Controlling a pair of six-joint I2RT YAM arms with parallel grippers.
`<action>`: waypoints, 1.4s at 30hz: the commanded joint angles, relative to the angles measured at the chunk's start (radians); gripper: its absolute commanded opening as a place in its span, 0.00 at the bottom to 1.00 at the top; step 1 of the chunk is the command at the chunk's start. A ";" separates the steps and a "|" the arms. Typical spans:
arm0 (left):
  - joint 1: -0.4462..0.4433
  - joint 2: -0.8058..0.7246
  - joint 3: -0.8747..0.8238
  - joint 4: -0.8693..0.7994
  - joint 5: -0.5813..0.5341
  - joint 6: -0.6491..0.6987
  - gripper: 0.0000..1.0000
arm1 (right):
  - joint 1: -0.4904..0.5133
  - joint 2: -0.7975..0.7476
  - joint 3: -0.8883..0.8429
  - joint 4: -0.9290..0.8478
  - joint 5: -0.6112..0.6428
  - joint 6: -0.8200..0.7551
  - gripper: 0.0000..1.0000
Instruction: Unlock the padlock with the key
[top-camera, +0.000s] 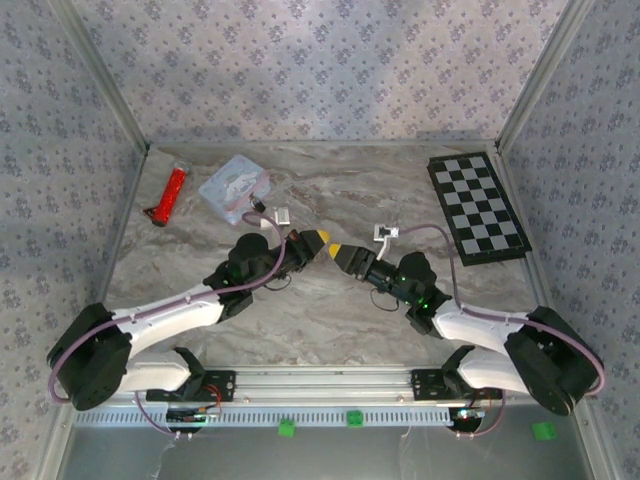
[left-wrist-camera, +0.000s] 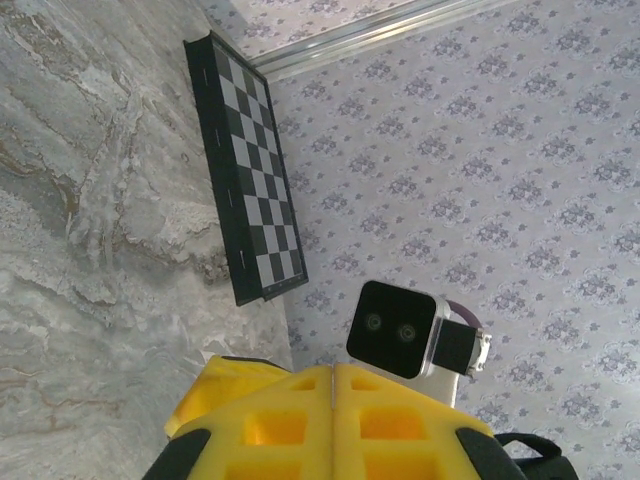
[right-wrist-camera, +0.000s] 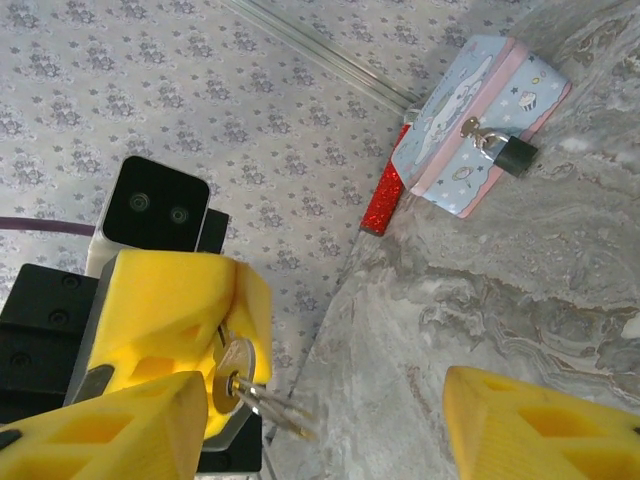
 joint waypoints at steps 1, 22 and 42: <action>-0.006 0.014 0.031 0.054 0.026 -0.015 0.00 | -0.013 0.042 0.032 0.127 -0.044 0.055 0.59; 0.021 0.001 -0.015 0.031 -0.001 -0.026 0.00 | -0.026 0.060 0.038 0.161 -0.071 0.077 0.28; 0.050 -0.065 -0.061 -0.024 -0.024 -0.011 0.00 | -0.013 0.159 0.131 0.201 -0.173 0.139 0.20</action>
